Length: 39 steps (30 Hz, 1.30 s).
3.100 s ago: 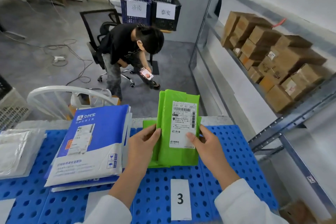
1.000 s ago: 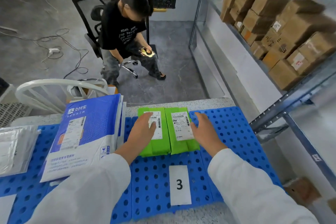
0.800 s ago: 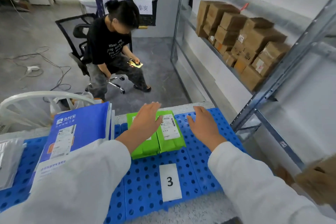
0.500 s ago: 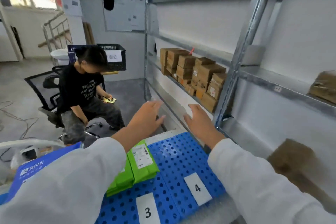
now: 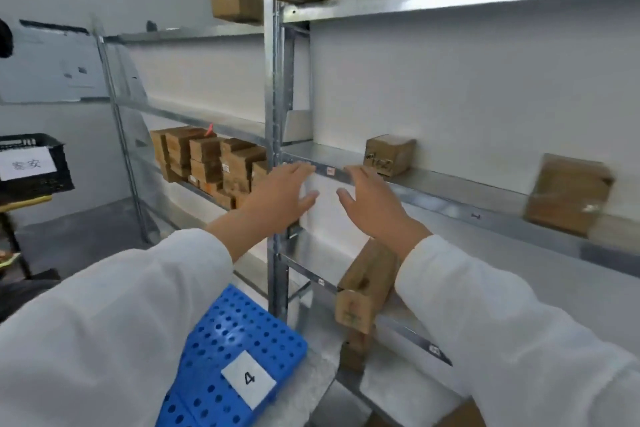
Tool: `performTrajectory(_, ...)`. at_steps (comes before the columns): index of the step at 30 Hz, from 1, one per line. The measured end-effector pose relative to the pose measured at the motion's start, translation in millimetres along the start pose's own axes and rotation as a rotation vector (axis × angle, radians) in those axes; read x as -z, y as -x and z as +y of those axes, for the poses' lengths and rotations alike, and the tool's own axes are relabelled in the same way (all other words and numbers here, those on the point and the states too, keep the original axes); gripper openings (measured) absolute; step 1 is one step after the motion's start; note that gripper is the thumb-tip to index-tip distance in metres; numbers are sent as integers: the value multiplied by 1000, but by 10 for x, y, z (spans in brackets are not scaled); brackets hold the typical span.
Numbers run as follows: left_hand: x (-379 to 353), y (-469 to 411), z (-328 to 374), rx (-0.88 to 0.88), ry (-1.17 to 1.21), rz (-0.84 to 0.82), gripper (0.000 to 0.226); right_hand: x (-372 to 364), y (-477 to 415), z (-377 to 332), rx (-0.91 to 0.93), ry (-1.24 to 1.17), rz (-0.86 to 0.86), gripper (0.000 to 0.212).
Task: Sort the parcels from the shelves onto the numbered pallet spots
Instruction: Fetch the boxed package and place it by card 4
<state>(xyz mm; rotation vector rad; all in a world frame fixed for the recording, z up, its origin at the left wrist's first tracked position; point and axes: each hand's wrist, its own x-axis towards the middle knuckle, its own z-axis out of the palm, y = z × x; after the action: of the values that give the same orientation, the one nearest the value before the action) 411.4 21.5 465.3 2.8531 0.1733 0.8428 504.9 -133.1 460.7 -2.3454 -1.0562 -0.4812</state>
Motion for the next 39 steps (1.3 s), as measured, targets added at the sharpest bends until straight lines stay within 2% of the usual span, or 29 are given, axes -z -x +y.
performTrajectory(9,-408,-678,1677,-334,181,-6,42,1317,715,1035,-162,225,151,47)
performTrajectory(17,-565,-876,3224,-593,370,-17,46,2503,1488,1722,-420,412,312,46)
performTrajectory(25,-809,-892,4699,-882,499,-103,44,3289,2477,2259,-705,573,406,44)
performTrajectory(32,-1133,-930,5496,-991,692,-259,37,3808,3032,2600,-951,734,408,48)
performTrajectory(39,-1426,-1067,6063,-1013,767,-294,37,4121,3331,2864,-1161,796,338,49)
